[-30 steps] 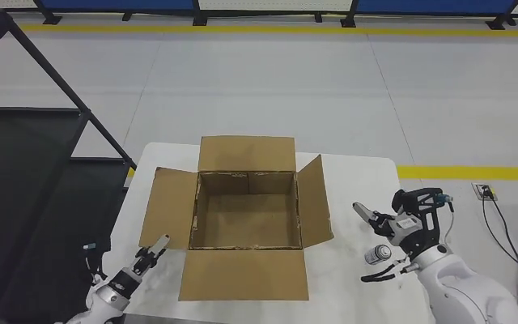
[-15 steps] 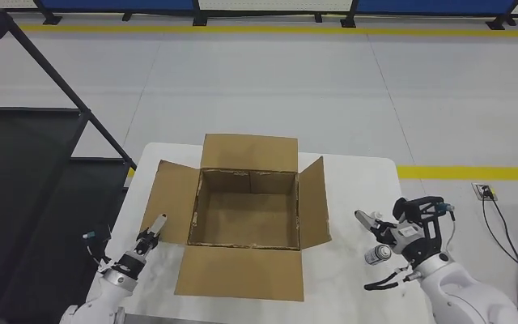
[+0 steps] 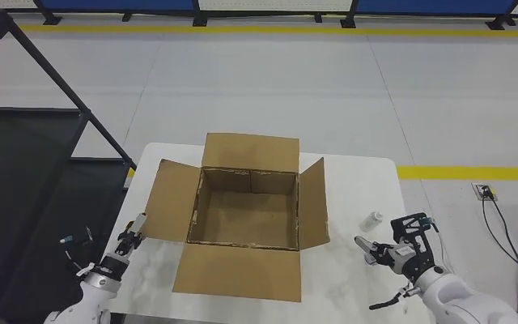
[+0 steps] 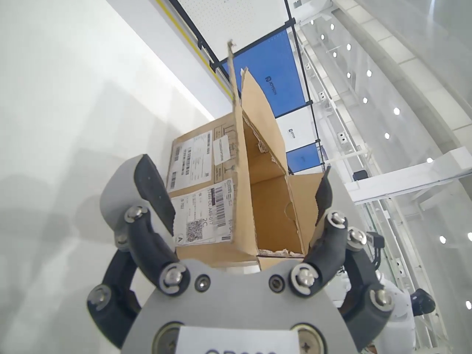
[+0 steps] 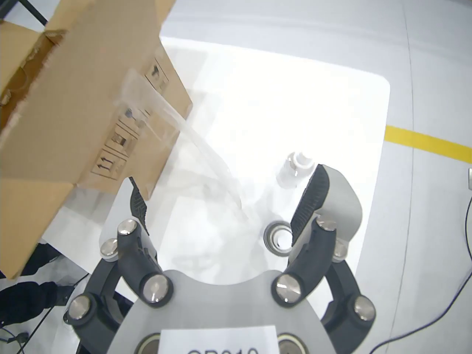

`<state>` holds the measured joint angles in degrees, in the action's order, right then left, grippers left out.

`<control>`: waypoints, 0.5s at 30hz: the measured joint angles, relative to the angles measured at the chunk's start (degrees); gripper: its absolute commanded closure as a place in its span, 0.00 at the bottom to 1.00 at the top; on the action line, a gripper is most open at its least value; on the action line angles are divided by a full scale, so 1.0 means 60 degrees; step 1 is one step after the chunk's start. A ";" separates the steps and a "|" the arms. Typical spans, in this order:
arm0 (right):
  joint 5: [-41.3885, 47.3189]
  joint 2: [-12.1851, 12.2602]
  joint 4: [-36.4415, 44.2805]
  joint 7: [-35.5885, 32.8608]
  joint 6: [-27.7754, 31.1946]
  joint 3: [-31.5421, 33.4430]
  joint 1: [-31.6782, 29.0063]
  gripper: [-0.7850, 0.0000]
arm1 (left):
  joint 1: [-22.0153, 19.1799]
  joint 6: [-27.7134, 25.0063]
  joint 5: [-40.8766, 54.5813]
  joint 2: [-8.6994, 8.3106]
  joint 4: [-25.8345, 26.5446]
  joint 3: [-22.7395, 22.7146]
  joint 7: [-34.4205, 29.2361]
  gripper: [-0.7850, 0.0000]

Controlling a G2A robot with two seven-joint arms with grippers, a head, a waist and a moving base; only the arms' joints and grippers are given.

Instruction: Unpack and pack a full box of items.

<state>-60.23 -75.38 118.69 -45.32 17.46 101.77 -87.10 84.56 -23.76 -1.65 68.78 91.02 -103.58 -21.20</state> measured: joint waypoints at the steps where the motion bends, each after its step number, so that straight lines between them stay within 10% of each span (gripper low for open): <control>1: -0.0005 0.0019 -0.0169 -0.0089 -0.0028 0.0037 -0.0023 0.00 | 0.0057 -0.0021 0.0189 -0.0023 0.0016 -0.0190 -0.0084 0.00; 13: 0.0301 0.0146 -0.1881 -0.0658 -0.0645 -0.0131 0.0381 0.00 | 0.0147 0.0120 0.1062 -0.0080 0.1026 -0.1106 0.0655 0.00; 15: 0.0338 0.0170 -0.2156 -0.0795 -0.0714 -0.0165 0.0519 0.12 | 0.0158 0.0131 0.1170 -0.0075 0.1196 -0.1077 0.0678 0.00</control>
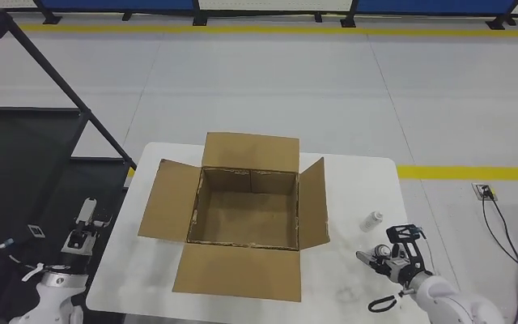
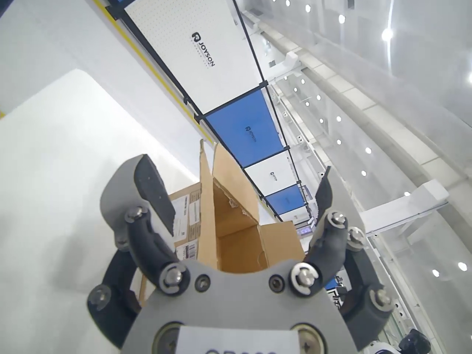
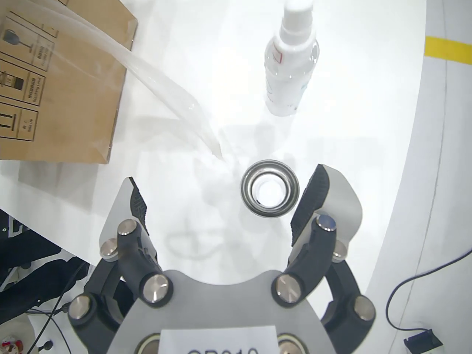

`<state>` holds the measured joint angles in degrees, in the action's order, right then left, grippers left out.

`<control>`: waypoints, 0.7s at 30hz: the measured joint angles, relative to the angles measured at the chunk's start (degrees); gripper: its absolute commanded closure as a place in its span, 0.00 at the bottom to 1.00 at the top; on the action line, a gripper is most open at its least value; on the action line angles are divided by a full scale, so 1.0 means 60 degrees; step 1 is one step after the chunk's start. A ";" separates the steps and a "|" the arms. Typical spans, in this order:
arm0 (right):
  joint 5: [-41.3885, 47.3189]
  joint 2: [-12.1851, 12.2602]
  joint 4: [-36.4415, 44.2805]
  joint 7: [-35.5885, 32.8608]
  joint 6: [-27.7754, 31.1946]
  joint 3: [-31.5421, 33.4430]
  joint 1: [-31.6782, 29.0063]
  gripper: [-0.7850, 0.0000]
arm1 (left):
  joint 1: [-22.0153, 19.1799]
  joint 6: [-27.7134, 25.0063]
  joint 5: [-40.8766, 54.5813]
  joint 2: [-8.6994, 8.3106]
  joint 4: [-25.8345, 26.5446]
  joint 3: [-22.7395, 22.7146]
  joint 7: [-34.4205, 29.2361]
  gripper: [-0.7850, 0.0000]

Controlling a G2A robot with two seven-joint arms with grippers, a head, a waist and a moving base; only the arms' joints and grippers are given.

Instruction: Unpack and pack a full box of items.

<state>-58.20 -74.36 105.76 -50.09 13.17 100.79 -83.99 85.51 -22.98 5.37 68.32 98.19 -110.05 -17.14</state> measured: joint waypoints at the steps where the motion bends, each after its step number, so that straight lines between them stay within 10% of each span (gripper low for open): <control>1: 0.0023 0.0014 -0.0178 -0.0055 -0.0058 -0.0023 0.0095 0.14 | 0.0024 0.0000 0.0017 0.0000 0.0107 0.0007 -0.0016 0.00; 4: 0.0092 0.0047 -0.0541 -0.0064 -0.0128 -0.0072 0.0259 0.53 | 0.0102 -0.0023 -0.0008 -0.0002 0.0320 0.0049 -0.0077 0.00; 8: 0.0205 0.0092 -0.0904 -0.0082 -0.0171 -0.0101 0.0380 0.65 | 0.0198 -0.0071 -0.0006 -0.0003 0.0466 0.0112 -0.0152 0.00; 11: 0.0209 0.0124 -0.1073 -0.0104 -0.0302 -0.0131 0.0474 0.98 | 0.0275 -0.0089 0.0078 -0.0009 0.0535 0.0105 -0.0262 0.00; 21: -0.0662 0.0184 0.0985 0.0819 -0.1269 -0.0127 0.0008 1.00 | 0.0370 -0.0256 -0.0103 -0.0022 0.0525 0.0061 -0.0153 0.00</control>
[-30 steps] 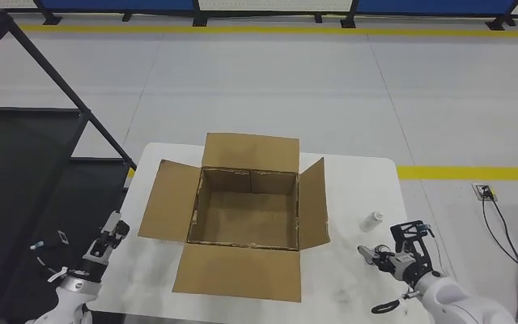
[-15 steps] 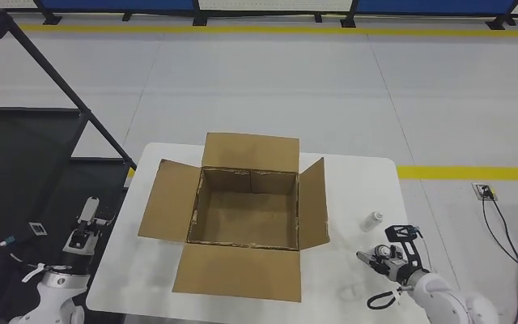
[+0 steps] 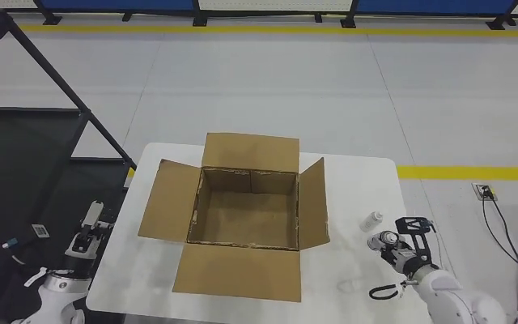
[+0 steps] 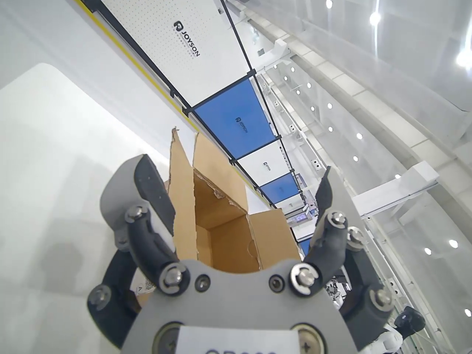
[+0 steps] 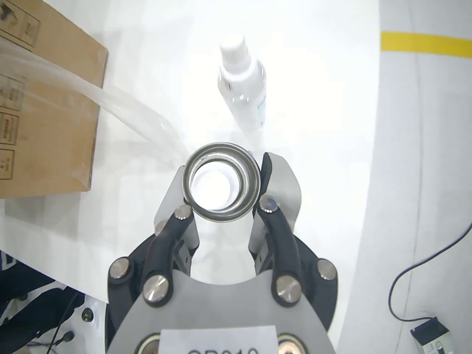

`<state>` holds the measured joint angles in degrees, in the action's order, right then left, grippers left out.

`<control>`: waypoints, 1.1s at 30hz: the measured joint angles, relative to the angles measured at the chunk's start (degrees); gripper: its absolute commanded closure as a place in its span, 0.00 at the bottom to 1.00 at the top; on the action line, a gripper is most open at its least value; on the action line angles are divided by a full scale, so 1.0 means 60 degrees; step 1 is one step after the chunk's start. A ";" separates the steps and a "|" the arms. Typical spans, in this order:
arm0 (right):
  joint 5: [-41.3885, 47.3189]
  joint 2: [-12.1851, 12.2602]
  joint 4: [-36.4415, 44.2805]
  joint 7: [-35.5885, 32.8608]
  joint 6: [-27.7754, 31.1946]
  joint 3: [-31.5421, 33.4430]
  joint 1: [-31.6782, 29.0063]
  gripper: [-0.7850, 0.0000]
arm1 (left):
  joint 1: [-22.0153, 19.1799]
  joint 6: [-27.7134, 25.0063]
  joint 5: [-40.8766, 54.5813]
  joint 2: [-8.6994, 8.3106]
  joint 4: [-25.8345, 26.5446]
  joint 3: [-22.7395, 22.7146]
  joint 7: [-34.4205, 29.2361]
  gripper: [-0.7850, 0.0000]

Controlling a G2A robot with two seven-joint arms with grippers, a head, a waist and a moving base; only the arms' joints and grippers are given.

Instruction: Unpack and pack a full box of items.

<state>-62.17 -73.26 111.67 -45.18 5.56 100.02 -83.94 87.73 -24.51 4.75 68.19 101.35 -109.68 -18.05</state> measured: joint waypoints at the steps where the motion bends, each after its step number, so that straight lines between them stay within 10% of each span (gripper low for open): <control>1: -0.0262 0.0002 0.0611 0.0078 -0.0227 -0.0038 -0.0070 1.00 | 0.0013 -0.0020 0.0029 -0.0001 0.0002 -0.0012 0.0004 0.00; 8: -0.2190 -0.0002 0.3725 -0.0348 -0.1309 -0.1188 0.0465 1.00 | 0.0193 -0.0229 0.0147 0.0013 -0.0011 -0.0084 0.0228 0.00; 14: -0.2714 -0.0076 0.3318 -0.1150 -0.0600 -0.3441 0.3070 1.00 | 0.0452 -0.0439 0.0419 0.0041 -0.0113 -0.0150 0.0417 0.00; 25: -0.0569 -0.1163 -0.2837 -0.1745 -0.0038 -0.8565 0.8919 1.00 | 0.0921 -0.0830 0.0893 0.0083 0.0105 -0.0372 0.0550 0.00; 33: 0.1526 -0.2157 -0.7536 -0.0941 0.0369 -1.0357 1.0545 1.00 | 0.0975 -0.0904 0.0934 0.0081 0.0121 -0.0503 0.0443 0.00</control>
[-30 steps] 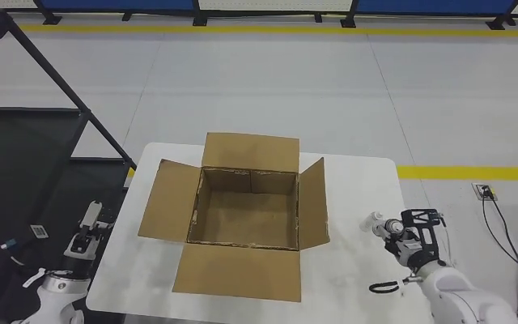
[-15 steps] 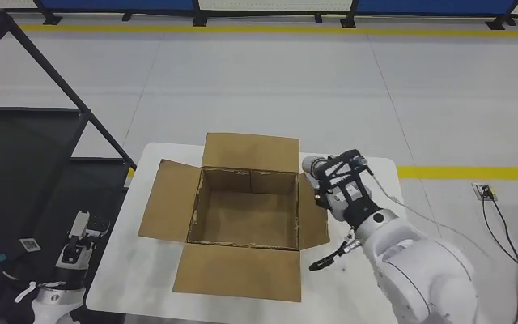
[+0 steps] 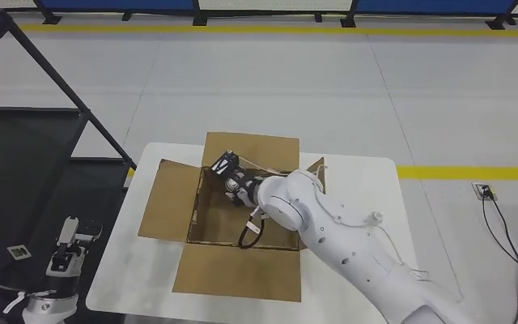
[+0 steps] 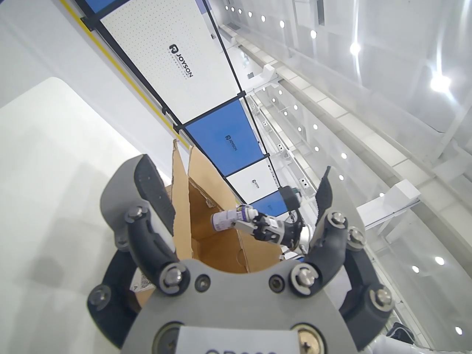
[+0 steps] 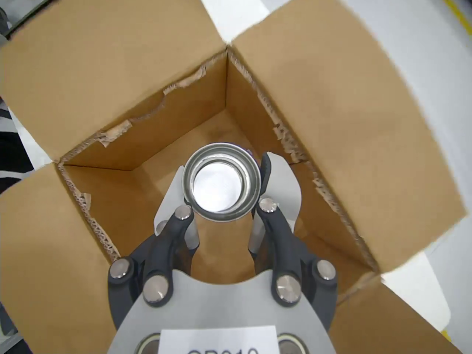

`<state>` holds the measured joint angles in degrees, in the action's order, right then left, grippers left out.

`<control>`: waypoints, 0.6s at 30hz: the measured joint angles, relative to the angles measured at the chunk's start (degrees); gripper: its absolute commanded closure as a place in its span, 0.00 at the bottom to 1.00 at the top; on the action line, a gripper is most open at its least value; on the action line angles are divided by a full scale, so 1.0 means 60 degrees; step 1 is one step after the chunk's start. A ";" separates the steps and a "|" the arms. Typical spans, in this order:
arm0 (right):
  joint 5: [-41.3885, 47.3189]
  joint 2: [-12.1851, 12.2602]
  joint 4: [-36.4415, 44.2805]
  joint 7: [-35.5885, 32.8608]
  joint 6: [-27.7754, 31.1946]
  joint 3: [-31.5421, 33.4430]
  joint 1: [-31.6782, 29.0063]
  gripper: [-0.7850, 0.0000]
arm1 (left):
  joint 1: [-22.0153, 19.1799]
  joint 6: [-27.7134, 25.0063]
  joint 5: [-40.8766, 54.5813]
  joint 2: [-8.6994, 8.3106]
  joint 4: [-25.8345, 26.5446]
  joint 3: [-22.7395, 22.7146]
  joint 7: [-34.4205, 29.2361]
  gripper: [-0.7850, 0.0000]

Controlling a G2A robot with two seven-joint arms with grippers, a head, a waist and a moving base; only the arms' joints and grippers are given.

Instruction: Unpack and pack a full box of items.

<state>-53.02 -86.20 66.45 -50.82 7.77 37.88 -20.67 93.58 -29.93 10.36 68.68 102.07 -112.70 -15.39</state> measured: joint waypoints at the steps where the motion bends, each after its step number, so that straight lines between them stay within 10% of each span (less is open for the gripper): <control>1: 0.0132 -0.0109 -0.0517 0.0092 0.0076 -0.0157 0.0067 1.00 | -0.0023 0.0006 -0.0010 -0.0004 -0.0007 -0.0012 -0.0037 0.00; 7: 0.0504 -0.0571 -0.2497 0.0544 0.0386 -0.0703 0.0209 1.00 | -0.0107 0.0001 -0.0095 -0.0027 0.0032 -0.0038 -0.0293 0.00; 14: 0.0819 -0.0951 -0.3681 0.1042 0.0730 -0.0876 0.0382 0.22 | -0.0180 0.0040 -0.0295 -0.0040 -0.0008 -0.0006 -0.0400 0.00; 18: 0.0757 -0.1099 -0.3910 0.1103 0.0807 -0.0947 0.0490 0.11 | -0.0204 0.0058 -0.0394 -0.0041 -0.0015 0.0032 -0.0385 0.00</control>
<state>-48.47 -92.80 43.00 -44.21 12.62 32.20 -17.73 92.35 -29.59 8.00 68.43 101.98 -112.51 -17.70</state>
